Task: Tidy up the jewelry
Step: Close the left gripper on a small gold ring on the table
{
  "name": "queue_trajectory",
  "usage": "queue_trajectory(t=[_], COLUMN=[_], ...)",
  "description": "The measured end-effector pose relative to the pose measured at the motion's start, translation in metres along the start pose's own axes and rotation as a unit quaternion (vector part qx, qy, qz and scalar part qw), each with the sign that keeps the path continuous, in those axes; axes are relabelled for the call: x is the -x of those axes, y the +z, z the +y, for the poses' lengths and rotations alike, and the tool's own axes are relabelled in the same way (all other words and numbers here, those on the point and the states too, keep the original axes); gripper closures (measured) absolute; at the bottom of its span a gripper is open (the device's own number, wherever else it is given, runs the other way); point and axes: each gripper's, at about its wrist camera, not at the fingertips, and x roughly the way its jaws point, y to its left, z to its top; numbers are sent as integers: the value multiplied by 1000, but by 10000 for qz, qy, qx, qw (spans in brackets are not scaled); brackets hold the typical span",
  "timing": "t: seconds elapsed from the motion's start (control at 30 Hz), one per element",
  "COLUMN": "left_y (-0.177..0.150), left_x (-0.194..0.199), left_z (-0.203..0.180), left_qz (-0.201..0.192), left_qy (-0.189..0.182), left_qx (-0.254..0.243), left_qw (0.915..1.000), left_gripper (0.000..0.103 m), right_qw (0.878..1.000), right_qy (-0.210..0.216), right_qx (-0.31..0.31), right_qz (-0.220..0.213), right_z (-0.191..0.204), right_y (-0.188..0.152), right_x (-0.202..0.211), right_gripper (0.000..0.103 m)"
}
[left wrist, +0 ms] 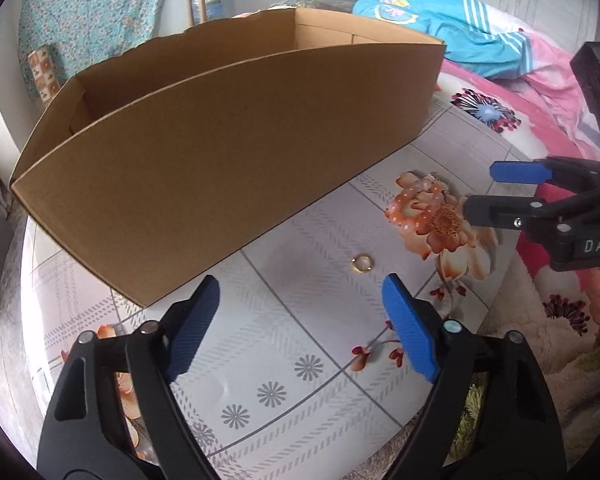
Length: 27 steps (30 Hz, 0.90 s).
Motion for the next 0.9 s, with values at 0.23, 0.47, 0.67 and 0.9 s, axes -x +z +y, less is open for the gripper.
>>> queue_trajectory(t=[0.23, 0.47, 0.67, 0.9], left_y=[9, 10, 15, 17], left_x=[-11, -22, -26, -27], left_z=[-19, -31, -33, -33], left_qz=[193, 356, 385, 382], left_qy=[-415, -501, -426, -452], left_qx=[-438, -707, -817, -831], left_qw=[9980, 9956, 9950, 9948], left_gripper=[55, 81, 87, 93], right_qw=[9999, 9997, 9996, 9996], right_qy=[73, 189, 240, 270], right_qx=[-29, -105, -131, -109], right_qz=[83, 139, 115, 45], right_z=[-3, -8, -14, -15], right_y=[0, 1, 5, 6], right_x=[-5, -12, -17, -16], right_gripper=[34, 34, 34, 38])
